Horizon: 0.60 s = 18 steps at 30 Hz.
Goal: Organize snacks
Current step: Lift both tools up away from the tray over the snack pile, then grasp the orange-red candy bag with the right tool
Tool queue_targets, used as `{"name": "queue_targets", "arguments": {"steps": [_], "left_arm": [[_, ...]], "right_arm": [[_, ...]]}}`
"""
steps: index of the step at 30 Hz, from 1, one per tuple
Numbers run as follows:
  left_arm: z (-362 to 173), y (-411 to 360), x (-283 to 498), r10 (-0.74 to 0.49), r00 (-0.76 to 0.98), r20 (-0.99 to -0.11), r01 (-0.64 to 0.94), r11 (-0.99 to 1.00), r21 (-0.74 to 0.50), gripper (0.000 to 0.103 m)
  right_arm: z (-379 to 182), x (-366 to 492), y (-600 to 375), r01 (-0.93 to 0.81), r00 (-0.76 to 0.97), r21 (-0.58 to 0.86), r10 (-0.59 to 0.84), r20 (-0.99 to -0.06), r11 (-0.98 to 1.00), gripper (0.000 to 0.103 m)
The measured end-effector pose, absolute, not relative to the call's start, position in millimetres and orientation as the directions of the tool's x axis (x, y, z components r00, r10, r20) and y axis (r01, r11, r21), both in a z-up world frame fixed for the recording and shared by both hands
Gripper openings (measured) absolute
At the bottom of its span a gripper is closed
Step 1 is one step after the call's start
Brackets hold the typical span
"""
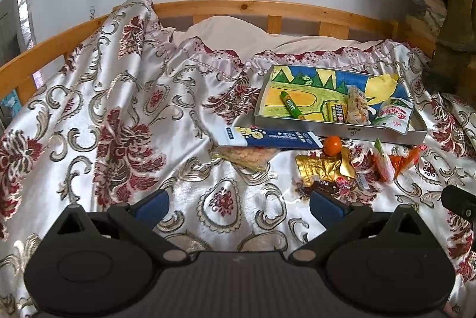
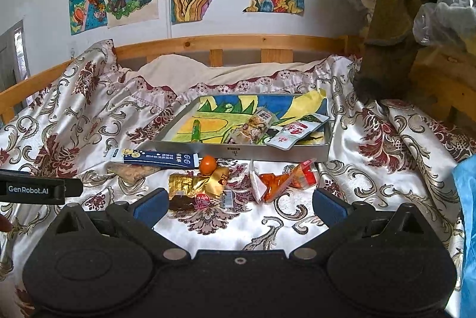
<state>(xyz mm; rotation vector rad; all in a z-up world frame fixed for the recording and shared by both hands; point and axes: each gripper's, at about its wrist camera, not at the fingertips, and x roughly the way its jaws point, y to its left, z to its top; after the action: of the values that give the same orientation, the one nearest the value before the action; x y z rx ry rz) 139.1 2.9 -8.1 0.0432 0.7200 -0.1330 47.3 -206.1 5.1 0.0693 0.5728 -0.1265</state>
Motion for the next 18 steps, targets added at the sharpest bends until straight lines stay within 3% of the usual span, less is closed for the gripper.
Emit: {"name": "queue_targets", "arguments": {"steps": [18], "left_arm": [[-37, -19, 183, -0.172, 0.727, -0.665, 0.171, 0.983, -0.067, 0.103]], "right_arm": [[5, 101, -240, 0.029, 0.844, -0.005, -0.027, -0.536, 1.0, 0.102]]}}
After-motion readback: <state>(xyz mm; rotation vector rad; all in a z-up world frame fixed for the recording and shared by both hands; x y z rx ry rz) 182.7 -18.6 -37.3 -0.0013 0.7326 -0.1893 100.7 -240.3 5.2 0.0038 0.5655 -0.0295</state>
